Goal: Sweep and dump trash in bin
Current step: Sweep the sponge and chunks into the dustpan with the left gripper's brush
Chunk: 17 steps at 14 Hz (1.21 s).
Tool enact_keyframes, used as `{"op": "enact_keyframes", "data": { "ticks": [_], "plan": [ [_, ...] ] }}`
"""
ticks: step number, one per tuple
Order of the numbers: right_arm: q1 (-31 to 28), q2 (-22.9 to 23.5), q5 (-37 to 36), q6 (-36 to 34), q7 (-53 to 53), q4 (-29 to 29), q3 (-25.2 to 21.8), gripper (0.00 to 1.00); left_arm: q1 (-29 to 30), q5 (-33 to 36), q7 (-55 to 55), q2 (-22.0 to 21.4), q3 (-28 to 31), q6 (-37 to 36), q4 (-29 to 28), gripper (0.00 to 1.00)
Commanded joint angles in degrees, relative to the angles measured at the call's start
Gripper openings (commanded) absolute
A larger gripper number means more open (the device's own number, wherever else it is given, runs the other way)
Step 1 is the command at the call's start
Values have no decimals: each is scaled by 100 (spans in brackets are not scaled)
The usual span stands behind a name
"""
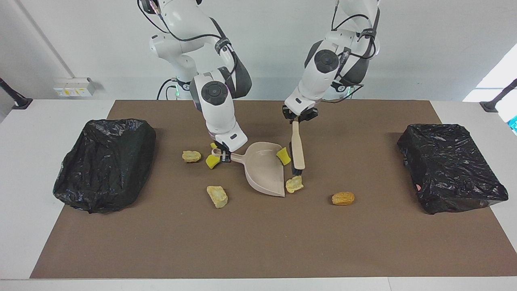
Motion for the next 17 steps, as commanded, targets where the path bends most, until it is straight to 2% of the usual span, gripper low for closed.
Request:
{"op": "enact_keyframes", "data": {
  "ticks": [1,4,8,11,13,17],
  "plan": [
    [-19,-142,21,160,-220,-238,29,0,657,426,490,-15,-22,-135,135,0],
    [-10,-151,21,152,-220,-238,29,0,1264,1085,747,265,-22,-118,259,0],
    [-10,-151,12,152,-220,-238,29,0,1827,1851,1010,1231,-30,-91,1232,0],
    [-10,-151,12,152,-203,-246,29,0,2004,2422,1476,1838,-30,40,1611,0],
    [8,-151,3,152,-194,-238,29,0,1970,2520,1993,1971,-30,215,1657,0],
    [52,-151,-110,126,-185,-238,20,0,1654,2433,1996,2016,-48,568,1280,0]
  ]
}}
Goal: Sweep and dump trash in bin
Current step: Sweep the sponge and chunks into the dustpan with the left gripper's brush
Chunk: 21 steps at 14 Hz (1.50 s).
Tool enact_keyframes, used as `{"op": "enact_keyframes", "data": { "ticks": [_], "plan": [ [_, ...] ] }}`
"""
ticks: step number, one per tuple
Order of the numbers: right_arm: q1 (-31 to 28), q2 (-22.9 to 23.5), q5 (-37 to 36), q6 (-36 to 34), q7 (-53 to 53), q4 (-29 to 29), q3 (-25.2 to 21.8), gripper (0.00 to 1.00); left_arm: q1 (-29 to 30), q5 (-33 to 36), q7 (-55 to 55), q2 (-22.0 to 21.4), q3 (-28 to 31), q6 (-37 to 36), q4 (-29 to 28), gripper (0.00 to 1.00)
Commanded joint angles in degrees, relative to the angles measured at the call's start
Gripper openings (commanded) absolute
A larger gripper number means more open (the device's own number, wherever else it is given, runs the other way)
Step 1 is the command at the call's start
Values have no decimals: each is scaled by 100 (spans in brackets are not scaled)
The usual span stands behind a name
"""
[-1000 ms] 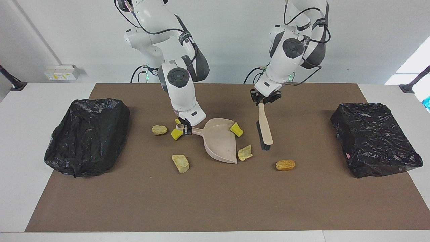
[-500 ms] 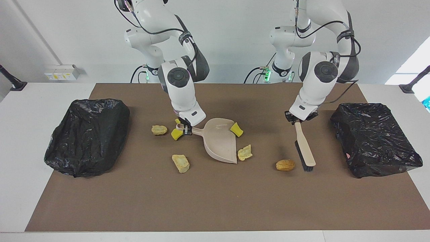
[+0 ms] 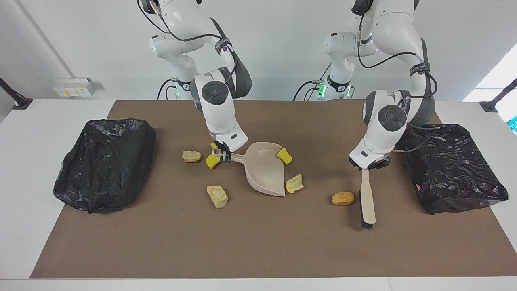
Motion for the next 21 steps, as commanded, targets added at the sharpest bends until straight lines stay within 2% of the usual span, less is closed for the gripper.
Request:
{"op": "enact_keyframes", "data": {
  "ticks": [1,4,10,16,21],
  "plan": [
    [38,-148,-102,88,-182,-227,16,0,-269,17,-24,-164,-17,185,-432,0],
    [38,-157,-137,88,-182,-227,16,0,-742,-632,-410,-551,-26,658,-1188,0],
    [38,-139,-138,150,-94,-315,25,0,-1622,-1538,-1122,-833,-26,677,-1576,0],
    [38,-139,-137,220,-94,-341,25,0,-2255,-2276,-1824,-947,-35,475,-1551,0],
    [-50,-148,-94,246,-172,-429,34,0,-2256,-2708,-2195,-1079,-35,458,-1480,0]
  ]
}}
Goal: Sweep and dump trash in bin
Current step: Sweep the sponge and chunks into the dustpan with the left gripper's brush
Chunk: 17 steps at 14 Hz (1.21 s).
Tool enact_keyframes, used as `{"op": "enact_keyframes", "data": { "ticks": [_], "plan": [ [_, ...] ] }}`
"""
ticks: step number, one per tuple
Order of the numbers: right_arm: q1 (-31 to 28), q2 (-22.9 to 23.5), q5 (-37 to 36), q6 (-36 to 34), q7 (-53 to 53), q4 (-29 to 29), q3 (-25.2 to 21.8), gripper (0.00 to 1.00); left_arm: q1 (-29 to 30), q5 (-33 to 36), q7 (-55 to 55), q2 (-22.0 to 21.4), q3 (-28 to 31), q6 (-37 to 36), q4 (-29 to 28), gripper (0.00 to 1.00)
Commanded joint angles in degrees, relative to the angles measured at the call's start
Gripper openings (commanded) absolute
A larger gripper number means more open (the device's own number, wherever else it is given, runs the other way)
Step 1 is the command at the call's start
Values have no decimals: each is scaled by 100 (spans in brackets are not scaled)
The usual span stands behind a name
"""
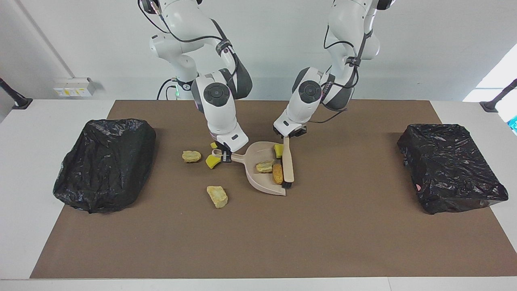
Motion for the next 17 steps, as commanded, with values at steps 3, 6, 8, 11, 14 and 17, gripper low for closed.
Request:
{"op": "enact_keyframes", "data": {
  "ticks": [3,6,8,11,14,17],
  "plan": [
    [-241,-156,208,160,-515,-313,44,0,62,-247,-179,-322,125,-117,23,0],
    [-285,-156,446,371,-813,-384,44,0,334,-247,-591,-462,151,-275,85,0],
    [-294,-156,823,389,-954,-401,44,0,571,-247,-636,-602,151,-651,85,0],
    [-285,-156,983,293,-937,-235,35,0,818,-239,-654,-1119,160,-1512,59,0],
    [-303,-235,904,38,-920,46,0,0,757,-55,-636,-1726,151,-2155,-230,0],
    [-671,-305,886,-409,-1042,301,-9,0,634,-36,-645,-2323,90,-2096,-966,0]
  ]
}}
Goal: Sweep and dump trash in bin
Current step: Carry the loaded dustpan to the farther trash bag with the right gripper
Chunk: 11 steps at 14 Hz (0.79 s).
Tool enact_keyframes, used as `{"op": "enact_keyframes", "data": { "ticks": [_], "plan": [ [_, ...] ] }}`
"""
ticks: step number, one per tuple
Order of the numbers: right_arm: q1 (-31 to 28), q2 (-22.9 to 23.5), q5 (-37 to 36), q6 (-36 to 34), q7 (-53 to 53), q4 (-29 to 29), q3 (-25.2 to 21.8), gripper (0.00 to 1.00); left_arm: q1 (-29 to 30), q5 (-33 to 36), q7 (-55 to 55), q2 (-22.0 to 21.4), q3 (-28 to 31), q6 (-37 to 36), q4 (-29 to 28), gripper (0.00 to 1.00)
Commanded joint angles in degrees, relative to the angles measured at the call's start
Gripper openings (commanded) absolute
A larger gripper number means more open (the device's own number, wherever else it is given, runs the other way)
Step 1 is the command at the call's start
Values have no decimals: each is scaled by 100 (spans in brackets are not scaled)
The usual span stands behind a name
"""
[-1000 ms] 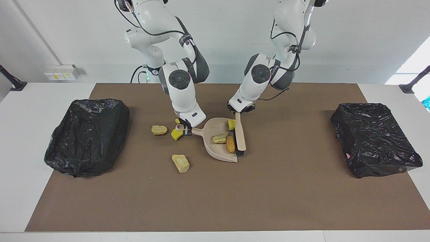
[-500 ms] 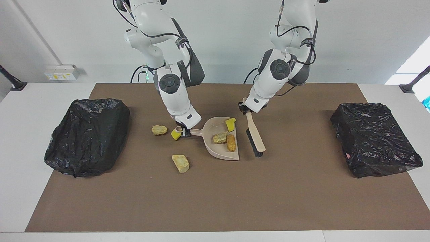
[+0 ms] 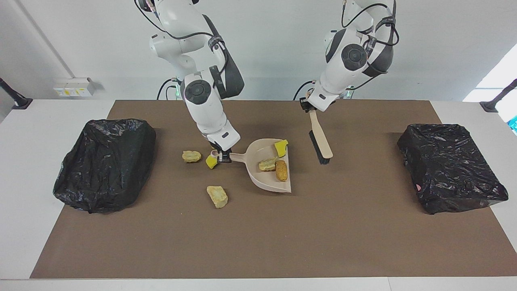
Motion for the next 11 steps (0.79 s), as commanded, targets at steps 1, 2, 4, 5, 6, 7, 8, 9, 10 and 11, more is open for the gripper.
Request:
{"op": "enact_keyframes", "data": {
  "ticks": [1,2,4,5,6,7,8,9,10,11],
  "plan": [
    [-451,-114,91,-582,-429,332,34,0,-272,71,-97,-774,-34,318,-1018,0],
    [-592,-115,91,-810,-535,473,34,0,-422,71,-114,-985,-34,589,-1299,0],
    [-952,-115,83,-1110,-867,702,34,0,-799,62,-428,-1014,-43,1143,-1530,0],
    [-1197,-106,91,-1276,-1148,781,34,0,-1071,62,-718,-726,-43,1433,-1539,0],
    [-1426,-115,83,-1356,-1386,808,34,0,-1291,62,-703,-541,-43,1662,-1557,0],
    [-1611,-123,65,-1374,-1623,817,16,0,-1441,62,-677,-504,-43,1856,-1609,0],
    [-1804,-123,56,-1375,-1869,817,16,0,-1539,62,-685,-512,-43,1918,-1644,0],
    [-1997,-123,30,-1392,-2106,817,16,0,-1661,62,-729,-486,-43,1954,-1653,0],
    [-2173,-123,21,-1401,-2300,817,16,0,-1802,53,-773,-399,-43,1980,-1662,0],
    [-2375,-123,21,-1410,-2511,817,16,0,-1916,18,-782,-372,-43,2007,-1723,0]
  ]
}}
